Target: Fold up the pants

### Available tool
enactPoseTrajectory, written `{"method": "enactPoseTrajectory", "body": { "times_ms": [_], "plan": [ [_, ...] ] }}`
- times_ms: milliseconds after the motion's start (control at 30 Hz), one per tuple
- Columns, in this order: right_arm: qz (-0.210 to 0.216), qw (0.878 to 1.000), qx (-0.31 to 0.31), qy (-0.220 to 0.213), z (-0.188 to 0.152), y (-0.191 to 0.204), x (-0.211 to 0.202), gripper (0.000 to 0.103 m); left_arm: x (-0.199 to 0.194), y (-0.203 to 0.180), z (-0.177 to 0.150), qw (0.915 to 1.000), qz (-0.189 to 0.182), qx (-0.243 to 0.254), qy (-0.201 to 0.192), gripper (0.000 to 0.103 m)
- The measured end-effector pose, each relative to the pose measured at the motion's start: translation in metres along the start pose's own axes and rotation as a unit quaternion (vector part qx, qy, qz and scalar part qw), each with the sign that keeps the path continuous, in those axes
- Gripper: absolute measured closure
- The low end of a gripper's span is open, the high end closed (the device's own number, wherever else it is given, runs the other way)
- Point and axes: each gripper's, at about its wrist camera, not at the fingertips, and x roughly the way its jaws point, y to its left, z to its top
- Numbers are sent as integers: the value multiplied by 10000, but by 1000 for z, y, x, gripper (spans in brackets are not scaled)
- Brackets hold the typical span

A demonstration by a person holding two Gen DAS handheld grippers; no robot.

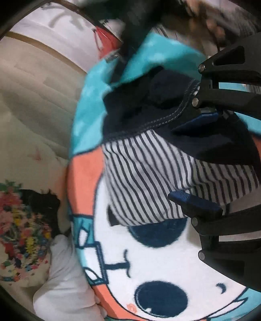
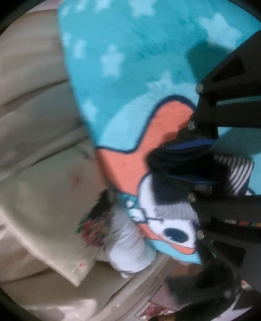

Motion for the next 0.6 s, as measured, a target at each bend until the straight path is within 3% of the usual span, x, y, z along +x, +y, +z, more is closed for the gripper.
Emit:
{"method": "enactPoseTrajectory", "body": {
  "times_ms": [100, 200, 267, 367, 433, 500, 567, 600],
  "plan": [
    [412, 9986, -181, -282, 5, 17, -11, 79, 0, 1, -4, 9999, 96, -15, -127, 29],
    [1124, 9935, -183, 21, 2, 28, 2, 79, -1, 3, -5, 9999, 47, -34, -147, 28],
    [1088, 9937, -56, 263, -3, 20, 16, 79, -6, 4, -9, 9999, -29, -9, -163, 28],
    [547, 9965, 104, 620, -12, 3, 50, 79, -20, 9, -12, 9991, -371, 34, -225, 28],
    [576, 9966, 146, 575, -16, -2, 51, 80, -39, 15, -13, 9967, -689, -13, -431, 28],
    [800, 9959, 94, 416, -12, 0, 35, 73, -56, 27, -11, 9938, -859, -169, -690, 28],
    [830, 9964, -65, 134, -10, -1, 16, 44, -61, 42, -6, 9919, -870, -423, -825, 20],
    [721, 9973, -154, 6, -10, -1, 8, 38, -59, 51, -3, 9910, -879, -579, -823, 19]
  ]
}}
